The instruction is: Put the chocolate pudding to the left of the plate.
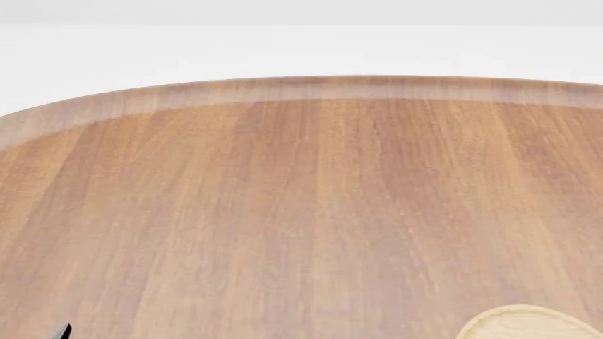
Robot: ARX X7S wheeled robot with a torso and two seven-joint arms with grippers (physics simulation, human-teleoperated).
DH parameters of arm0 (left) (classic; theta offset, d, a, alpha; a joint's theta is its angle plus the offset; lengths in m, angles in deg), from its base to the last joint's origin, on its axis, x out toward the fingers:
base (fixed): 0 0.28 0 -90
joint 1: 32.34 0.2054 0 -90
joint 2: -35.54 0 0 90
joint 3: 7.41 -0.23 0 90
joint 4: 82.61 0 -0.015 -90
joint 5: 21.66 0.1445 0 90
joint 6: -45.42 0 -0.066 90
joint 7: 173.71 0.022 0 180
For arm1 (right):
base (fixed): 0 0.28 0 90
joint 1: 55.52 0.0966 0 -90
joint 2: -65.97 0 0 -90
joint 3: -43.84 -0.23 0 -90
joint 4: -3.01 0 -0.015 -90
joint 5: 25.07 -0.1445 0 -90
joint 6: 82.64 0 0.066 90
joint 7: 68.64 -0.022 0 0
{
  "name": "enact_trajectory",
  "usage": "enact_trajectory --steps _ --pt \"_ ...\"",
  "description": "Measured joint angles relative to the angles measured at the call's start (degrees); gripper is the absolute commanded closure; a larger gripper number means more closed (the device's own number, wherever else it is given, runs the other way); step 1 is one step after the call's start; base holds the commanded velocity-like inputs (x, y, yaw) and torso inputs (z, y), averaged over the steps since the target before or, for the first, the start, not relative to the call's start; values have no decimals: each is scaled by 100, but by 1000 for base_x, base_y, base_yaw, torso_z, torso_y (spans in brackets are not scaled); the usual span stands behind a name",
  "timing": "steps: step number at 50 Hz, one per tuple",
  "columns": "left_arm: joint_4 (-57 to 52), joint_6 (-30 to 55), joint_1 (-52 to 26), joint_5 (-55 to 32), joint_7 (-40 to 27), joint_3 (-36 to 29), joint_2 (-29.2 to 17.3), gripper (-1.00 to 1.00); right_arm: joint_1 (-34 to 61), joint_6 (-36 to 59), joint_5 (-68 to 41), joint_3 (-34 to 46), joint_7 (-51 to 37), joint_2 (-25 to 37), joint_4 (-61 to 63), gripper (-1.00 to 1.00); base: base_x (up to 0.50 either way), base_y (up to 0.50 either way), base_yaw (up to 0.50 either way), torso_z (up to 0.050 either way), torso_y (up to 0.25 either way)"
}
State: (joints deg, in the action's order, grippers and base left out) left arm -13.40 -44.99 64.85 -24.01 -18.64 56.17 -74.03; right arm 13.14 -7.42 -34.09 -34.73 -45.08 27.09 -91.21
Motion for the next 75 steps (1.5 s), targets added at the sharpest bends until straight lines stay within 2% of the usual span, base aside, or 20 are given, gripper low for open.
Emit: enact_trajectory --steps 32,33,53,75 --pt "17 1 -21 11 -44 -71 -29 -100 401 -123 66 213 150 -246 -454 -100 0 0 0 0 0" --pt "17 2 -22 11 -46 -73 -30 -100 415 -127 65 217 153 -253 -467 100 0 0 0 0 0" --pt "45 -4 -41 6 -69 -113 -45 -100 561 -69 -94 252 155 -258 -497 100 1 1 2 -1 0" --pt "84 5 -73 -2 -87 -161 -55 -100 422 279 87 243 82 -89 449 100 0 0 1 0 0"
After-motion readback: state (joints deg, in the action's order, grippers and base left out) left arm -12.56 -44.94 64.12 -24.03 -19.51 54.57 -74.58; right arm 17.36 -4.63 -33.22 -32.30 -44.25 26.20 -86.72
